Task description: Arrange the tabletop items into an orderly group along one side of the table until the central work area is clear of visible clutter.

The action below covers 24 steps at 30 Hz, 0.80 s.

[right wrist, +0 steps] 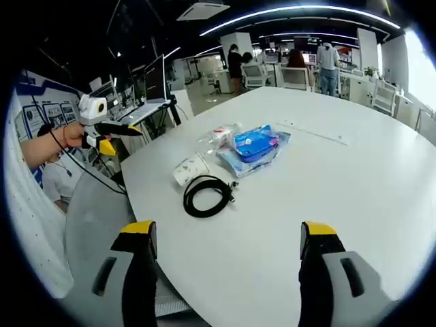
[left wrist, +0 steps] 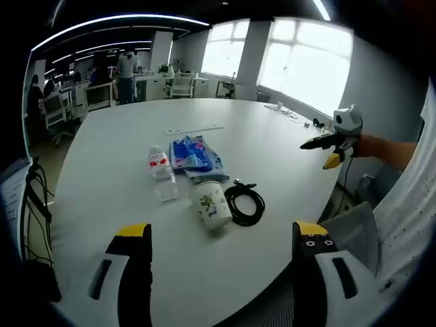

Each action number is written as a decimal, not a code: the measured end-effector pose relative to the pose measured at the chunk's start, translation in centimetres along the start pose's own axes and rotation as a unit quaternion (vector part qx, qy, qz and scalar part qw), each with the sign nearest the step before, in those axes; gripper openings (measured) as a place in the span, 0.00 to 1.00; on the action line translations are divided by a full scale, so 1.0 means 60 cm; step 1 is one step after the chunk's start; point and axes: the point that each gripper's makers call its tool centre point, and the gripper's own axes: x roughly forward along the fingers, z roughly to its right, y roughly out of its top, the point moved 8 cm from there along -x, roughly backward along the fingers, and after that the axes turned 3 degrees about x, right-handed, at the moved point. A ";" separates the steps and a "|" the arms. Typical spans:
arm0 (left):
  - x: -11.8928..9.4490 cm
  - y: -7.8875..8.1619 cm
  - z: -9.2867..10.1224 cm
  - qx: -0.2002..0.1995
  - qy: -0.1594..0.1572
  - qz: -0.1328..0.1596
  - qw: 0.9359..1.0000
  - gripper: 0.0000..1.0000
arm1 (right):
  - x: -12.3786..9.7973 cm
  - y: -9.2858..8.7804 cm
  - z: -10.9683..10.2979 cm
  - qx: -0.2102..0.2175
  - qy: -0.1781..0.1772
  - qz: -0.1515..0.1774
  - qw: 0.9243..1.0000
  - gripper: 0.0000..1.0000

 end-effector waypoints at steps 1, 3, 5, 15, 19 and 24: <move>0.000 0.000 0.000 0.000 0.000 0.000 1.000 0.87 | 0.000 0.001 0.000 -0.001 0.000 0.001 1.000 0.86; 0.000 0.002 0.001 0.000 0.000 0.001 1.000 0.87 | -0.001 0.002 0.000 -0.002 0.001 0.002 1.000 0.86; 0.000 0.004 0.001 -0.001 0.000 0.004 1.000 0.87 | -0.001 0.003 0.000 -0.003 0.000 0.002 1.000 0.86; 0.001 0.005 0.005 -0.002 -0.002 0.009 1.000 0.86 | -0.003 0.002 -0.001 -0.003 0.000 0.002 1.000 0.86; 0.001 0.004 0.005 -0.003 -0.001 0.010 1.000 0.86 | -0.003 -0.002 -0.001 -0.002 0.001 -0.001 1.000 0.86; 0.000 0.004 0.005 -0.002 -0.003 0.010 1.000 0.86 | -0.004 -0.002 -0.003 -0.003 0.000 -0.001 1.000 0.86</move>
